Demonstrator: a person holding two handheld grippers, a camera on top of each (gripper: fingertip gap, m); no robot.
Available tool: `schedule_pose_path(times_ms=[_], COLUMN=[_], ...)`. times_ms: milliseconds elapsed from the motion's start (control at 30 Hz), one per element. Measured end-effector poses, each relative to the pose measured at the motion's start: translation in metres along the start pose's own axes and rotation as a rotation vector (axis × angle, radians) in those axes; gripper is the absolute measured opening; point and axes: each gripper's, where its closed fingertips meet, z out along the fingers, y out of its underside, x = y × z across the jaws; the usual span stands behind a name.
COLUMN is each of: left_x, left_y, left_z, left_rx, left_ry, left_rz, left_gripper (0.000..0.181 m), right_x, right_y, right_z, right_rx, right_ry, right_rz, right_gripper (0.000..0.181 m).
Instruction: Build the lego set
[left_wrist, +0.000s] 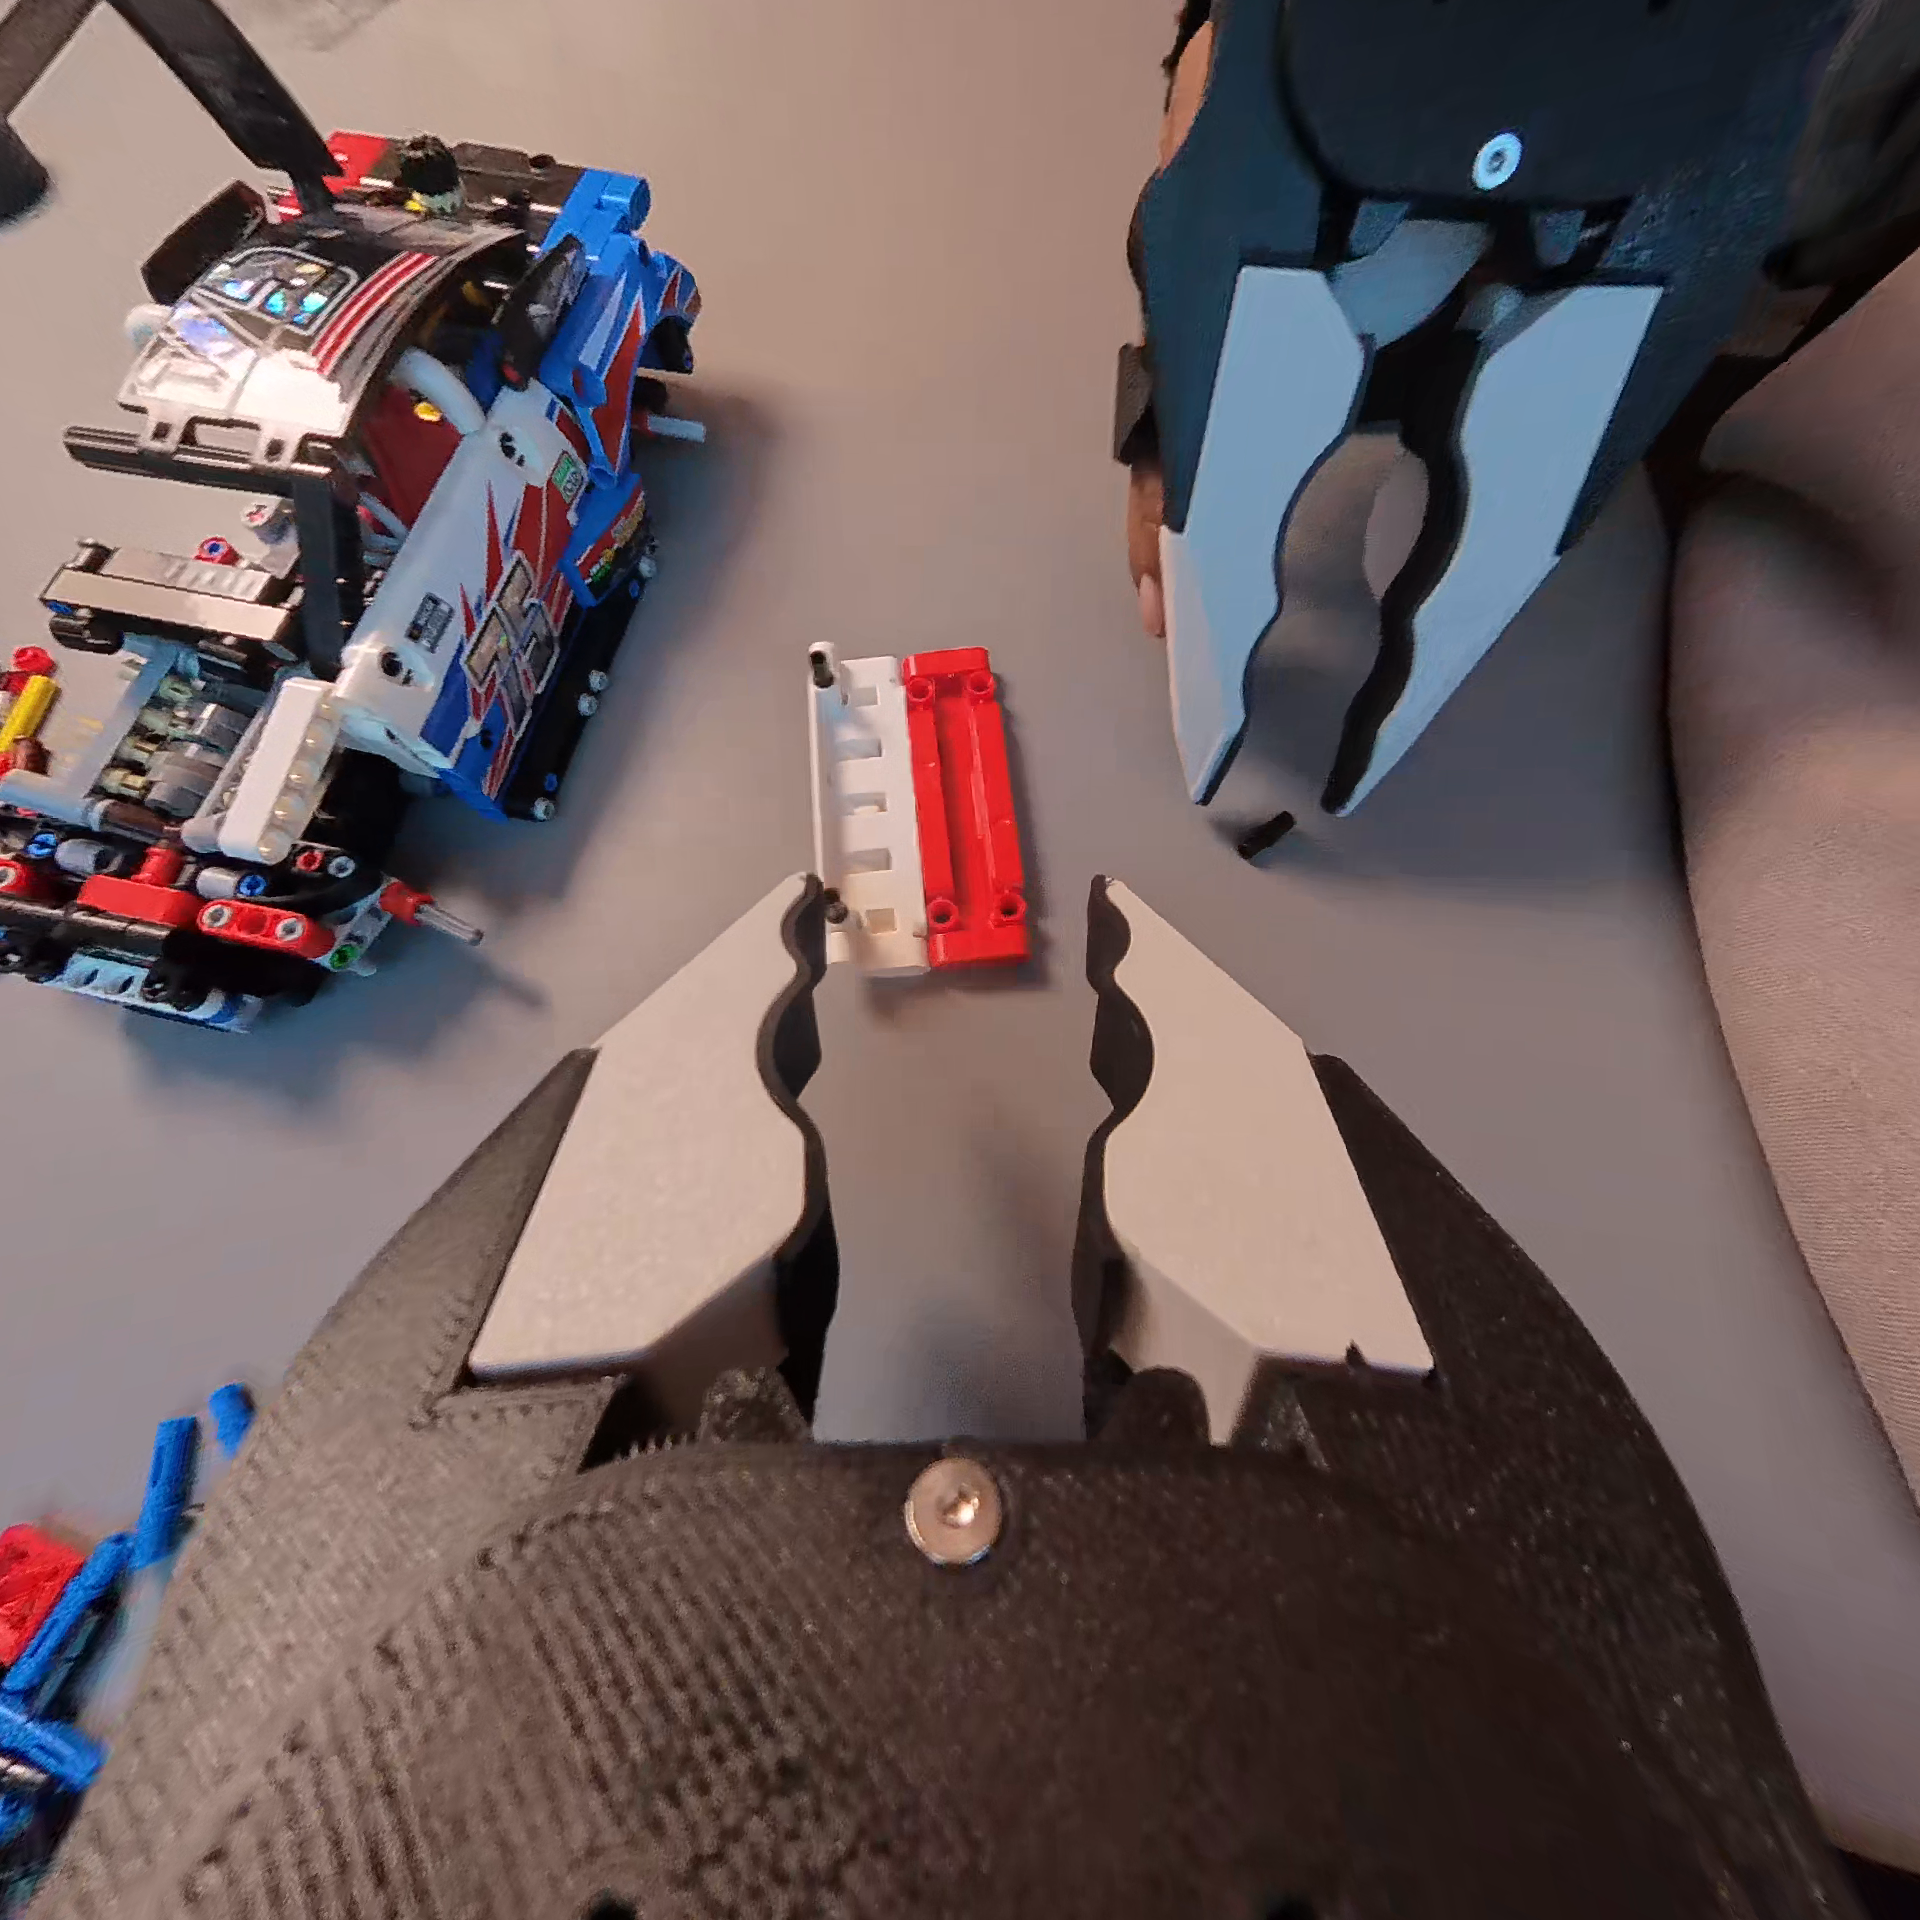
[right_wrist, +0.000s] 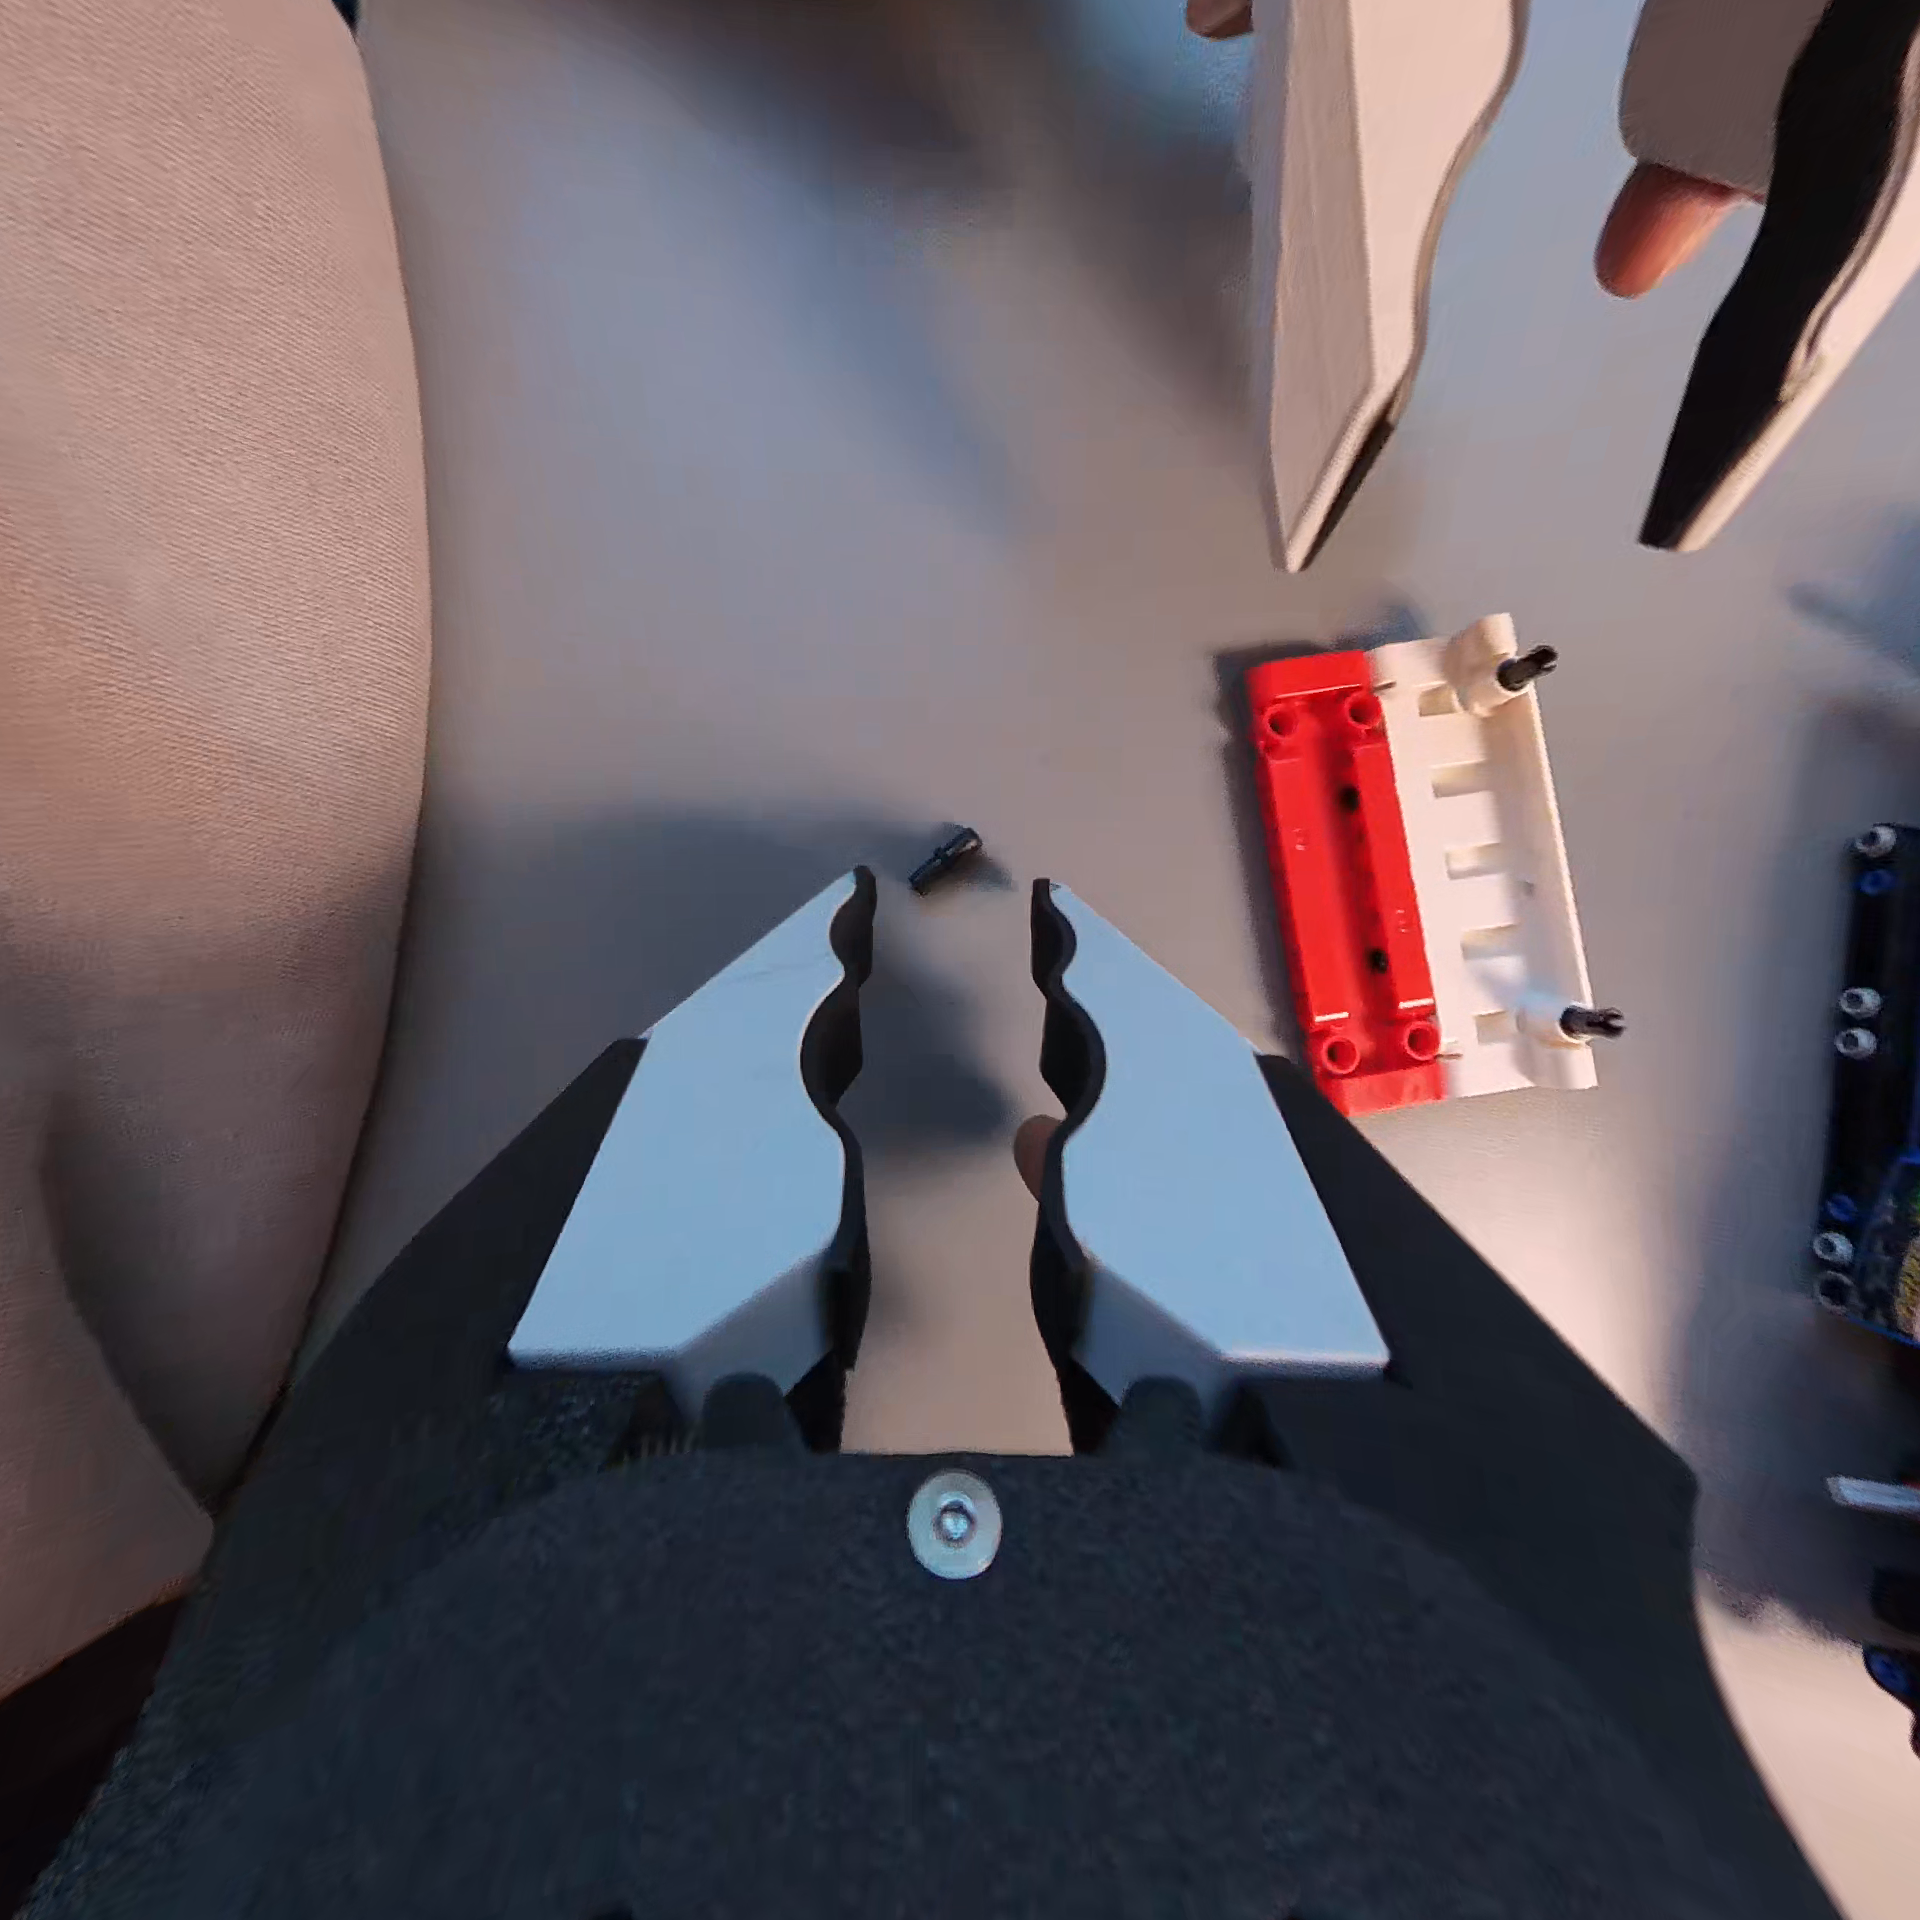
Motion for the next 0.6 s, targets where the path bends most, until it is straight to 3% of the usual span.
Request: schedule_pose_path(times_ms=[33,233,400,600], left_x=[0.008,0.052,0.067,0.075], left_y=[-0.001,0.005,0.011,0.002], left_z=[0.0,0.007,0.017,0.024], left_rx=[0.007,0.024,-0.02,0.013], left_ry=[0.022,0.128,0.144,0.157], left_rz=[0.001,0.021,0.045,0.042], left_gripper=[0.046,0.032,0.029,0.011], right_x=[0.0,0.001,0.007,0.007], right_y=[0.001,-0.001,-0.005,-0.03], right_z=[0.002,0.008,0.009,-0.008], right_rx=[-0.013,-0.019,0.007,0.124], right_ry=[0.008,0.034,0.035,0.05], right_rz=[0.012,0.016,-0.002,-0.031], right_gripper=[0.023,0.009,0.004,0.002])
